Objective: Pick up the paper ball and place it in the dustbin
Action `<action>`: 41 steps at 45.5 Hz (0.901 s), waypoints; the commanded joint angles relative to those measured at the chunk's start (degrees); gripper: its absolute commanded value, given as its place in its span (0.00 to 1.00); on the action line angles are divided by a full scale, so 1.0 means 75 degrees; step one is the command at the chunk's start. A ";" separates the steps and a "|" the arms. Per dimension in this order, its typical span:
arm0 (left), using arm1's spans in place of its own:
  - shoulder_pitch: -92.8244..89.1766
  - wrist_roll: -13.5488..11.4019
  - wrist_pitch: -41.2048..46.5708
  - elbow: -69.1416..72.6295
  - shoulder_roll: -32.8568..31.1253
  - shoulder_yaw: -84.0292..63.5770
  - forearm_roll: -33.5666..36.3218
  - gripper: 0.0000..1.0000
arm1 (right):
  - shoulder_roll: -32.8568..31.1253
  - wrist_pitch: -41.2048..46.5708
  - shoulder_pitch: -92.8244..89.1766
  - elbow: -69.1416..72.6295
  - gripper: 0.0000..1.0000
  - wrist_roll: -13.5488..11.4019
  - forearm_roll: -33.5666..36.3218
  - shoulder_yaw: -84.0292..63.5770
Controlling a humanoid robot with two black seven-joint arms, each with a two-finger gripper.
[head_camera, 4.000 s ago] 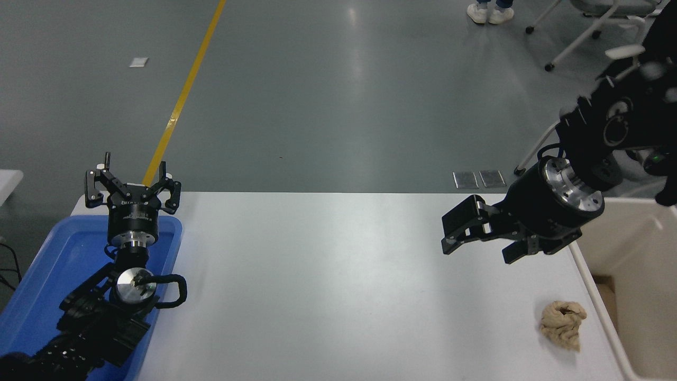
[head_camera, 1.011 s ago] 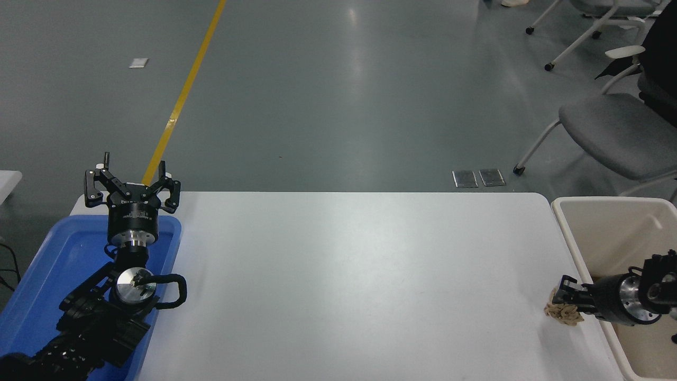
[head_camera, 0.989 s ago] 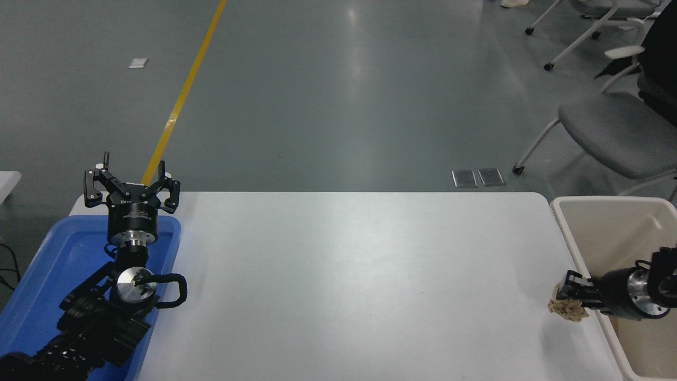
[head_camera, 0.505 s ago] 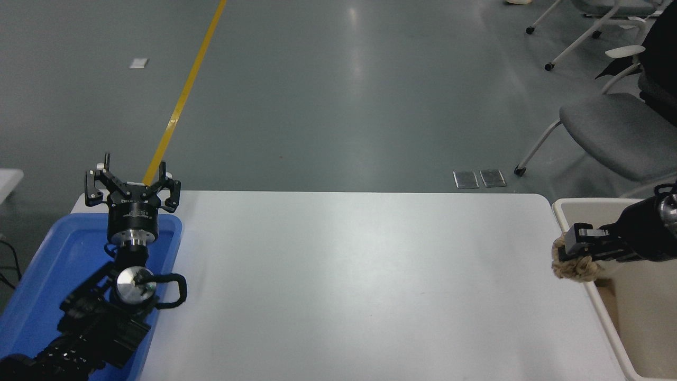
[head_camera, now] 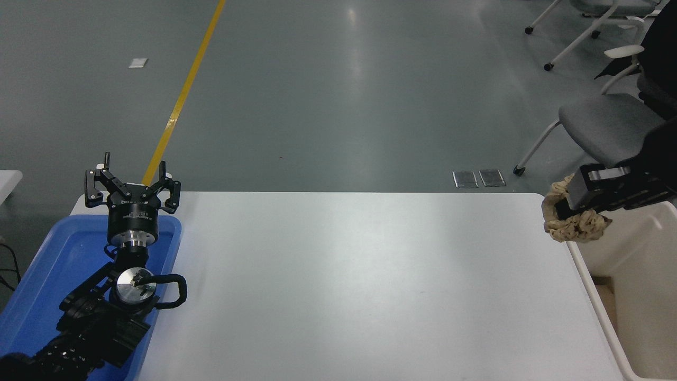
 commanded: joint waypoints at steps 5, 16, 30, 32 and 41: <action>0.0000 0.0000 0.0000 0.0000 0.0000 0.0000 -0.0004 0.99 | -0.0225 -0.1064 -0.1907 -0.1018 0.03 -0.0064 0.0036 -0.0029; 0.0000 0.0000 0.0000 0.0000 0.0000 0.0000 -0.0004 0.99 | -0.0565 -0.2589 -0.5083 -0.3067 0.01 -0.0064 0.0036 0.0065; 0.0000 0.0000 0.0000 0.0000 0.0000 0.0000 -0.0004 0.99 | -0.1210 -0.2742 -0.9864 -0.7403 0.01 -0.0029 0.0306 0.2582; 0.0000 0.0000 0.0000 0.0000 0.0000 0.0000 -0.0004 0.99 | -0.1210 -0.2742 -1.0461 -0.7965 0.01 -0.0040 0.0317 0.2969; 0.0000 0.0000 0.0000 0.0000 0.0000 0.0000 -0.0004 0.99 | -0.0906 -0.2742 -1.3063 -1.0497 0.01 -0.0052 0.0551 0.4306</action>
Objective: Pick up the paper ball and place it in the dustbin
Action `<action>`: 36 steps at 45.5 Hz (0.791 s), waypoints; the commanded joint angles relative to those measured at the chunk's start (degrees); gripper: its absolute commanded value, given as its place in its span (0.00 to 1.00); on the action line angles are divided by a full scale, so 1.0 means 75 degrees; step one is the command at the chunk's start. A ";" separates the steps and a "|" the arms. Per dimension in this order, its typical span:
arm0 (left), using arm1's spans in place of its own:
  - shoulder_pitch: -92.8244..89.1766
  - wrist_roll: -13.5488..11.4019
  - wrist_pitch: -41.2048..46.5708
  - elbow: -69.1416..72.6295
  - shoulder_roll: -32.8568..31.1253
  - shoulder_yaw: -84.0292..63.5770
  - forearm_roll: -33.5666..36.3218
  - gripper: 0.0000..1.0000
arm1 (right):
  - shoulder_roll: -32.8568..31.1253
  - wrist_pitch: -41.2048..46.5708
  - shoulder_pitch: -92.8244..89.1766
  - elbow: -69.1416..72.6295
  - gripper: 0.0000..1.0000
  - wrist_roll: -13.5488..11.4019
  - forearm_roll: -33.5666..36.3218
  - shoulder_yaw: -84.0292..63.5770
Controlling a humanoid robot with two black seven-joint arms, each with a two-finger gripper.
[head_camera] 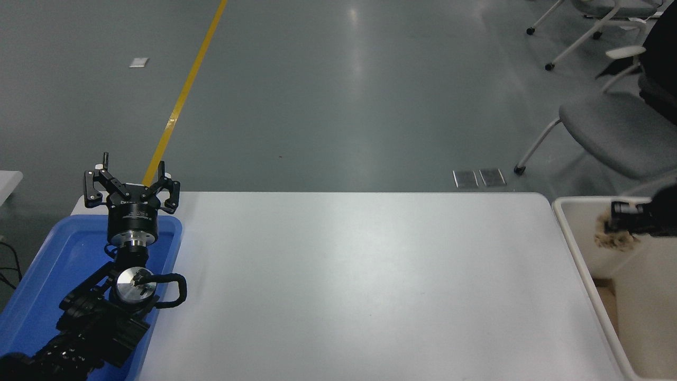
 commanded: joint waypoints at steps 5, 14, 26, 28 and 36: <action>0.0000 0.0000 0.0000 0.0001 0.0001 0.0000 0.0001 0.99 | 0.0806 -0.0111 -0.4267 -0.4395 0.02 -0.0010 0.0921 0.1948; 0.0000 0.0000 0.0000 0.0001 0.0001 0.0000 0.0001 0.99 | 0.1147 -0.0240 -0.4736 -0.4830 0.03 -0.0162 0.1953 0.1984; 0.0000 0.0000 0.0000 0.0001 0.0001 0.0000 0.0001 0.99 | 0.1358 -0.1142 -0.5100 -0.4842 0.52 -0.0806 0.2165 0.2007; 0.0000 0.0000 0.0000 0.0001 0.0001 0.0000 0.0001 0.99 | 0.1358 -0.1166 -0.5100 -0.4842 0.69 -0.0865 0.2177 0.2007; 0.0000 0.0000 0.0000 0.0001 0.0001 0.0000 0.0001 0.99 | 0.1382 -0.1073 -0.5100 -0.4760 1.00 -0.0865 0.2212 0.2007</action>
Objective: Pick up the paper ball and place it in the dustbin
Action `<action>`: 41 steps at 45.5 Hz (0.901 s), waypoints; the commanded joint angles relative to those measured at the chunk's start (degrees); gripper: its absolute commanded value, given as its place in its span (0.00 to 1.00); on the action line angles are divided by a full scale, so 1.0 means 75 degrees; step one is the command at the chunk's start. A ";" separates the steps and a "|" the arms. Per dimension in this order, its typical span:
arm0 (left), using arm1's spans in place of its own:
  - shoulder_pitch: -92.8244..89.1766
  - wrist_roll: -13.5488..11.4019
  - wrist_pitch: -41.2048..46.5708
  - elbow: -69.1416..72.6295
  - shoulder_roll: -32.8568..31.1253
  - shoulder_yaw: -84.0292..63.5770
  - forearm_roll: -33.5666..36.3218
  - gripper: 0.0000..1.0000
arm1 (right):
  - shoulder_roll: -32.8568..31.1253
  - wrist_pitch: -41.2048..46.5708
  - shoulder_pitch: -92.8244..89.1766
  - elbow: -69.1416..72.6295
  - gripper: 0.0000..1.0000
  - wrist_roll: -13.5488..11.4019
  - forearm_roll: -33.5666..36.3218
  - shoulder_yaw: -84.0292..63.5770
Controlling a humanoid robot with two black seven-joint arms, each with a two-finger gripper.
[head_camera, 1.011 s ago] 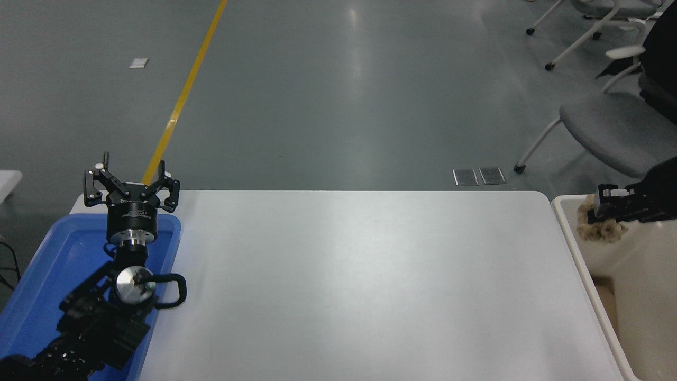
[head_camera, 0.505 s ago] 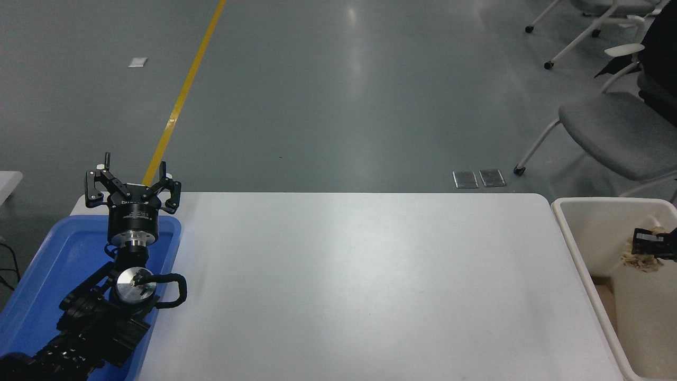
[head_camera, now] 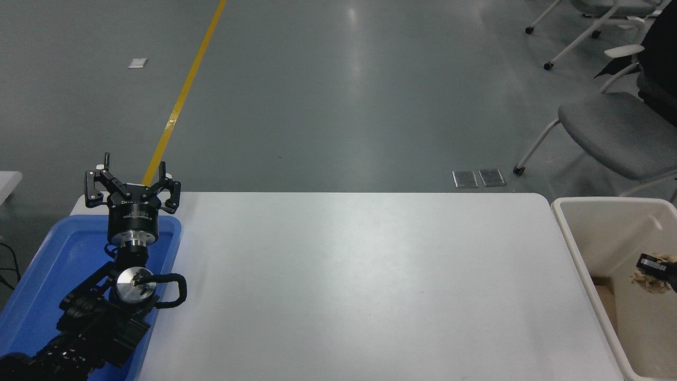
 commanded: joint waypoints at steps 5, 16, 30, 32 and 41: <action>0.0000 0.0000 0.0000 0.0000 0.0000 0.0000 -0.0001 0.99 | 0.0107 -0.0141 -0.0195 -0.0059 1.00 -0.0143 0.0156 0.0047; 0.0000 0.0000 0.0000 0.0000 0.0000 0.0000 -0.0001 0.99 | 0.0306 -0.0188 -0.0125 0.0105 1.00 -0.0096 0.0156 0.0047; -0.0012 0.0000 0.0000 0.0000 0.0000 0.0000 -0.0001 0.99 | -0.0045 -0.0188 0.0706 0.1346 1.00 -0.0096 0.0156 0.0047; 0.0000 0.0000 0.0000 0.0000 0.0000 0.0000 -0.0001 0.99 | -0.0162 -0.0188 0.0894 0.1546 1.00 -0.0096 0.0156 0.0047; 0.0000 0.0000 0.0000 0.0000 0.0000 0.0000 -0.0001 0.99 | -0.0303 -0.0153 0.1235 0.1757 1.00 -0.0096 0.0133 0.0059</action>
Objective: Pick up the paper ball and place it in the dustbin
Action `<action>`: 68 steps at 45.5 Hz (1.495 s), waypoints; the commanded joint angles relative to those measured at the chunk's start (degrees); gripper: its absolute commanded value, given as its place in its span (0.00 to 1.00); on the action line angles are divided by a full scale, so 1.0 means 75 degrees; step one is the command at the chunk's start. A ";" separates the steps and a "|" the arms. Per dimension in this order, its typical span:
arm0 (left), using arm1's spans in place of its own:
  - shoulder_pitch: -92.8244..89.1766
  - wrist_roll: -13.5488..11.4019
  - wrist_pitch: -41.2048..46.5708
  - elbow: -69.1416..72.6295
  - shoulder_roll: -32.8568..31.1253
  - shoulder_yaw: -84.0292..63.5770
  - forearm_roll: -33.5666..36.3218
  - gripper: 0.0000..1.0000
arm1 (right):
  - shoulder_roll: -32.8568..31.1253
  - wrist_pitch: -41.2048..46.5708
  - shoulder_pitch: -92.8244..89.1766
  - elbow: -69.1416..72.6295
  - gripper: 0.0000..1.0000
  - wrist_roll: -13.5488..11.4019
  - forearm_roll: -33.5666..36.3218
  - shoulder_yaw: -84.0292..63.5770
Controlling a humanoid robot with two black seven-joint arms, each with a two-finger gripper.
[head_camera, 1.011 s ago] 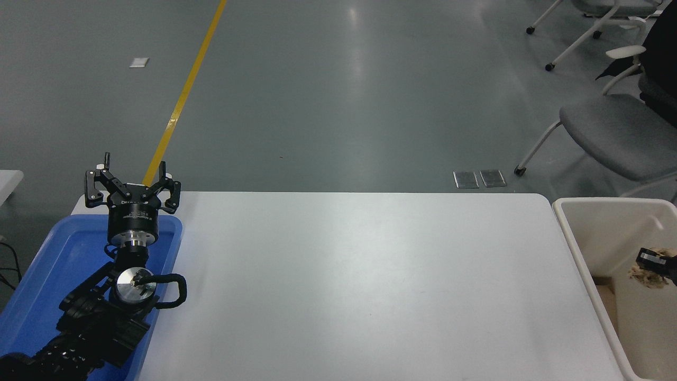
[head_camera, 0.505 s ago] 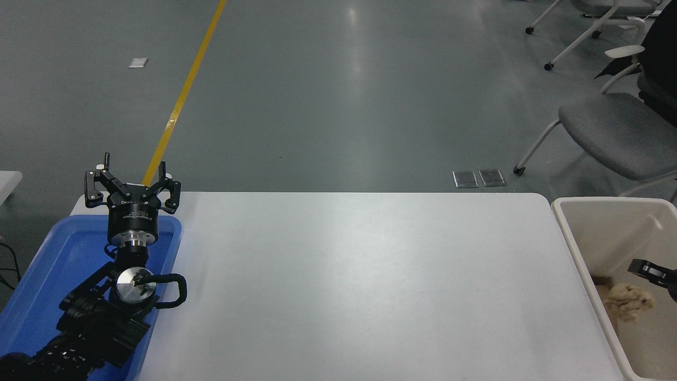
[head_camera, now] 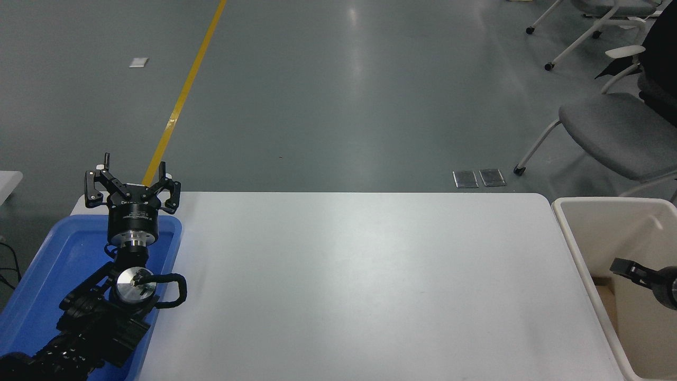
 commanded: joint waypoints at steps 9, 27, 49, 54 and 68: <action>0.0004 0.0000 0.0000 0.0000 0.0000 0.0000 0.0002 0.99 | -0.1270 0.0026 0.2160 0.2981 1.00 0.0001 -0.0042 0.0055; 0.0004 0.0012 0.0000 -0.0011 0.0000 0.0000 0.0013 0.99 | -0.1625 0.0084 0.8078 0.8972 1.00 -0.0667 -0.1191 -0.3447; 0.0004 0.0012 0.0000 0.0000 0.0000 0.0000 0.0013 0.99 | 0.0508 0.2145 1.2451 1.0881 1.00 -0.1089 -0.1144 -0.4364; 0.0004 0.0000 0.0000 0.0000 0.0000 0.0000 0.0002 0.99 | 0.0567 0.3000 1.2862 1.0881 1.00 -0.1089 -0.1132 -0.3872; 0.0016 0.0000 0.0000 0.0000 0.0000 0.0000 0.0002 0.99 | 0.0907 0.3776 1.3155 1.0881 1.00 -0.1101 -0.0840 -0.3391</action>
